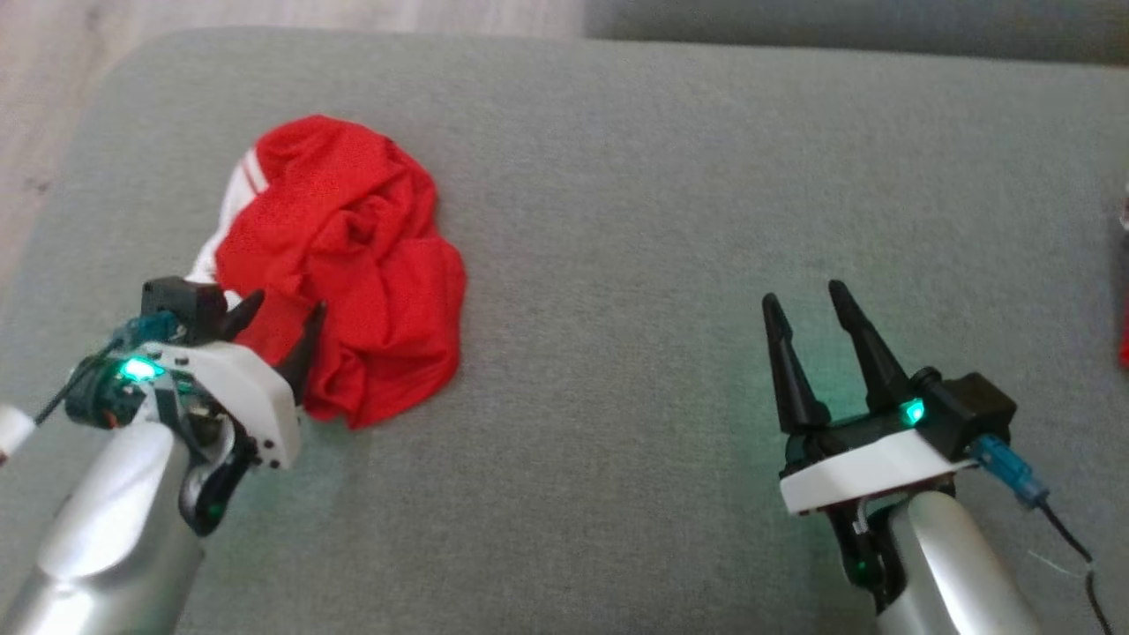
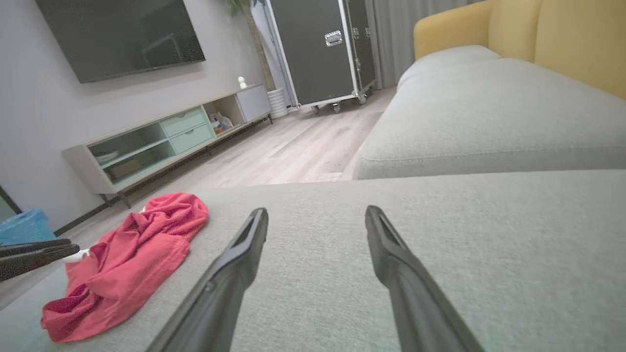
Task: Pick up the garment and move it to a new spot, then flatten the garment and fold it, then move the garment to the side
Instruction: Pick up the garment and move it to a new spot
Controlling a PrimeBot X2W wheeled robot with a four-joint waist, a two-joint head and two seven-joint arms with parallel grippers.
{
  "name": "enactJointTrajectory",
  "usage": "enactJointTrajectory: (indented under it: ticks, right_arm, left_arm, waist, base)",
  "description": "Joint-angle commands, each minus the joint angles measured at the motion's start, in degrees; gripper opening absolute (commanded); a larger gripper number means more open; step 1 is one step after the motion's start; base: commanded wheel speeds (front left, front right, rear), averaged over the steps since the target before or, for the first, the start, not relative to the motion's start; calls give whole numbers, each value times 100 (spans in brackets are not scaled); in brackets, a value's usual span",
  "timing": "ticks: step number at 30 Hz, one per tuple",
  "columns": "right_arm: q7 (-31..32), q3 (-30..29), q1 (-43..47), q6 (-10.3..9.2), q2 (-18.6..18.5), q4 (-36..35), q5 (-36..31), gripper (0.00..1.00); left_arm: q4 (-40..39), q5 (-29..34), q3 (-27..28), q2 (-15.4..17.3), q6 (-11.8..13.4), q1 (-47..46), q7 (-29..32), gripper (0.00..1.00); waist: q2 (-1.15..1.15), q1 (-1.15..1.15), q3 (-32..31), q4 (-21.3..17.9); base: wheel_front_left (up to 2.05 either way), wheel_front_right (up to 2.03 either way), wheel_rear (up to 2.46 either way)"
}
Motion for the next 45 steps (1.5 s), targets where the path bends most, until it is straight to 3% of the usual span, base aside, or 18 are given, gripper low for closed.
enactJointTrajectory:
  ticks: [1, 9, 10, 11, 12, 22, 27, 31, 38, 41, 45]
  right_arm:
    - [-37, 89, -229, -5, 2, -219, -56, 100]
    - [-37, -14, -289, -5, 2, -249, -64, 100]
    - [-37, -19, -289, -5, 2, -247, -64, 100]
    - [-37, -25, -290, -5, 2, -245, -63, 100]
    - [-37, -33, -290, -5, 2, -239, -63, 100]
    - [-37, -31, -234, -5, 2, -129, 8, 100]
    - [-37, 23, -190, -5, 2, -75, 102, 100]
    - [-37, 70, -197, -5, 2, -63, 200, 100]
    - [-37, 122, -311, -5, 2, -119, 363, 100]
    - [-37, 201, -417, -5, 2, -164, 468, 100]
    - [-37, 321, -574, -5, 2, -249, 659, 100]
  left_arm:
    - [20, -41, 122, 347, 10, -385, 81, 100]
    - [750, -195, -75, 416, 10, -757, 41, 100]
    - [802, -220, -100, 410, 10, -777, 6, 89]
    - [848, -249, -97, 404, 10, -798, -64, 27]
    - [898, -260, -88, 400, 10, -820, -146, 0]
    - [694, -372, 56, 445, 10, -908, -1043, 0]
    - [-243, -609, 302, 433, 50, -884, -1402, 0]
    - [-1269, -662, 399, 366, 224, -870, -1495, 0]
    - [-2619, -450, 323, 214, 597, -1084, -1410, 0]
    - [-2722, -285, 253, 102, 718, -1364, -1418, 0]
    - [-2544, -42, -1, -143, 697, -1892, -1460, 0]
  waist:
    - [0, -2, 217, -200]
    - [0, -2, 345, -318]
    - [0, -2, 346, -322]
    - [0, -2, 344, -322]
    - [0, -2, 338, -320]
    - [0, -2, 8, -325]
    - [0, -2, -264, -374]
    - [0, -2, -401, -496]
    - [0, -2, -399, -1028]
    - [0, -2, -327, -1378]
    - [0, -2, -190, -1852]
  base:
    - [0, 0, 0]
    - [0, 0, 0]
    - [0, 0, 0]
    - [0, 0, 0]
    - [0, 0, 0]
    - [0, 0, 0]
    - [0, 0, 0]
    - [0, 0, 0]
    - [0, 0, 0]
    - [0, 0, 0]
    - [0, 0, 0]
